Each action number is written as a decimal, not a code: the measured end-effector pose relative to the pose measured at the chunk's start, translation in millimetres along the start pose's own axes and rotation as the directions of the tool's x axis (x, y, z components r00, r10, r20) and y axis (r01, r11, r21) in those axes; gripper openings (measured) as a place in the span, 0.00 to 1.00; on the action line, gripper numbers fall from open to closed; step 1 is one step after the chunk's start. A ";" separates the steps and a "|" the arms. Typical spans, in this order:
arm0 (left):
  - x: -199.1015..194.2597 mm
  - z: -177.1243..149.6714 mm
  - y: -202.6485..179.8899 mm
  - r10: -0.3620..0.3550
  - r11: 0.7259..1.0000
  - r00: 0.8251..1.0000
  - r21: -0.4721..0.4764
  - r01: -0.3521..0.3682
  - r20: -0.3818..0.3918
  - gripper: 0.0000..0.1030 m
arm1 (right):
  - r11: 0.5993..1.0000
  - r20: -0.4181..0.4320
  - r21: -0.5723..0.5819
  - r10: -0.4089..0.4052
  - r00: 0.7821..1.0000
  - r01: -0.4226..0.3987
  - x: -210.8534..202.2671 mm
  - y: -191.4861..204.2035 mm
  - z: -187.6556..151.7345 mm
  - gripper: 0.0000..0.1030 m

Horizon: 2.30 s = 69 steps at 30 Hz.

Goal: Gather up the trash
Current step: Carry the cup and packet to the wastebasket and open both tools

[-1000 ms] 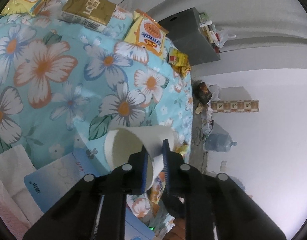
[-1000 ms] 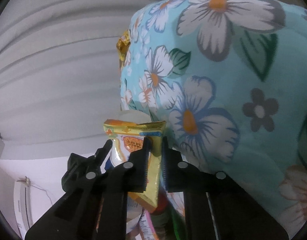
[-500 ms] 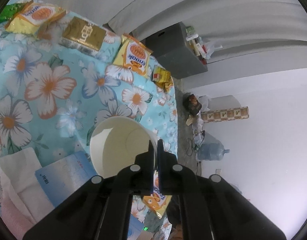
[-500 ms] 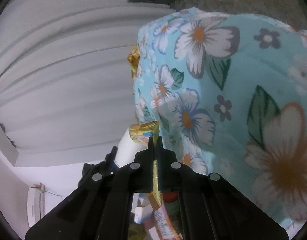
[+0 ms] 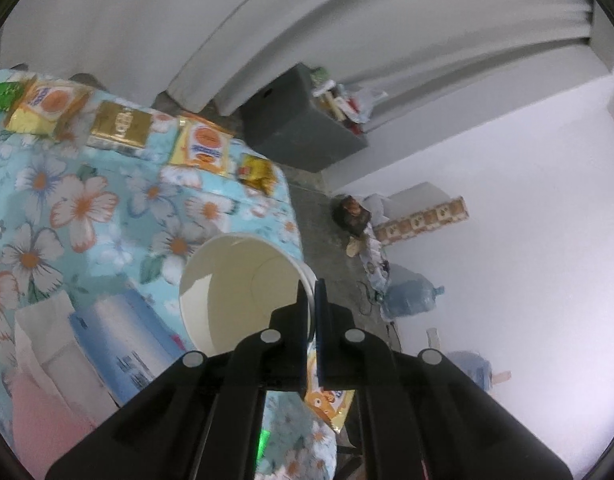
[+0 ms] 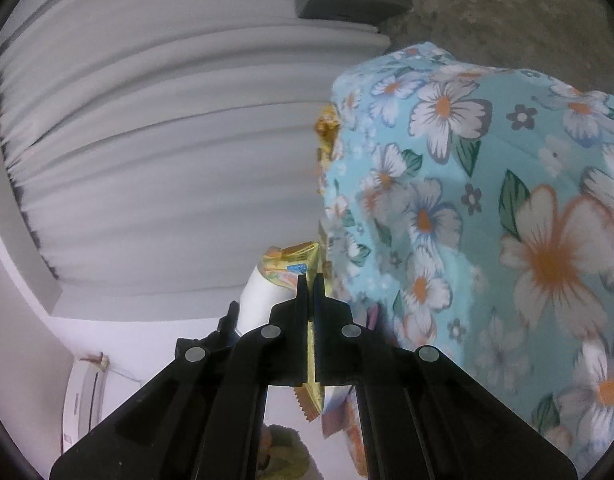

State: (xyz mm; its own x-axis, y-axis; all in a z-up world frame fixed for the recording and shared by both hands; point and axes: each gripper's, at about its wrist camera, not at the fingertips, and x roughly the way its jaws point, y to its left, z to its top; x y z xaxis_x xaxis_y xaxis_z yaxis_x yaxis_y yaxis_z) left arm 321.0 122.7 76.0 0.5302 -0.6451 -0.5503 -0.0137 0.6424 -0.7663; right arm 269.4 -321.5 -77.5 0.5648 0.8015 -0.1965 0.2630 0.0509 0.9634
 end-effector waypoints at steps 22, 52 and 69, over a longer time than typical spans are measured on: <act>74.4 -111.9 -132.5 -0.029 0.958 0.976 0.274 0.089 -0.217 0.02 | 0.986 0.216 0.025 0.158 0.964 -0.167 -153.4 -29.1 -16.7 0.01; 473.8 -360.6 -220.4 0.409 0.742 0.722 0.664 0.092 -0.558 0.04 | 0.894 0.631 0.409 -0.422 0.651 0.182 -351.4 -250.1 91.6 0.14; 425.5 -341.2 -218.8 0.409 0.742 0.764 0.669 0.040 -0.499 0.47 | 0.841 0.586 0.434 -0.536 0.607 0.323 -350.5 -252.0 66.6 0.57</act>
State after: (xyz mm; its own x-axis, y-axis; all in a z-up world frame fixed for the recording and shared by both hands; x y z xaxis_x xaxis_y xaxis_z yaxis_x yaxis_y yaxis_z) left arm 260.3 -433.5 -103.7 -0.0238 -0.4362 -0.8995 0.5781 0.7281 -0.3684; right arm 57.2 -655.0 -263.5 0.6604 0.1103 -0.7428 0.7435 0.0432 0.6674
